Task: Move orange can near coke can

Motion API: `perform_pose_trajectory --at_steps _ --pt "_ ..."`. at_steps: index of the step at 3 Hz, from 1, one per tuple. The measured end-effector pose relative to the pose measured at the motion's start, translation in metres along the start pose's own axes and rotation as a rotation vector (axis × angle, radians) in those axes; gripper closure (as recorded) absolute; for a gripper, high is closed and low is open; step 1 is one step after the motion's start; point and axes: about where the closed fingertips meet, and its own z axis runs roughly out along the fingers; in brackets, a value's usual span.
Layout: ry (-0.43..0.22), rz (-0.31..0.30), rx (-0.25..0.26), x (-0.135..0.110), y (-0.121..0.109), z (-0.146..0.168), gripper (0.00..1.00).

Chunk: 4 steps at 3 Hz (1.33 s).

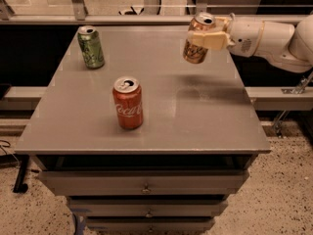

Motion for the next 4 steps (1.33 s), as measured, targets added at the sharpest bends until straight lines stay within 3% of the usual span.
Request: perform_pose_trajectory --at_steps 1,2,3,4 --pt "-0.015 -0.017 -0.112 0.008 0.073 0.001 1.0" --pt "0.022 0.022 -0.234 0.036 0.13 0.015 1.0" --pt "0.053 0.055 -0.329 0.052 0.165 0.025 1.0" --pt "0.074 0.063 -0.383 0.057 0.185 0.03 0.82"
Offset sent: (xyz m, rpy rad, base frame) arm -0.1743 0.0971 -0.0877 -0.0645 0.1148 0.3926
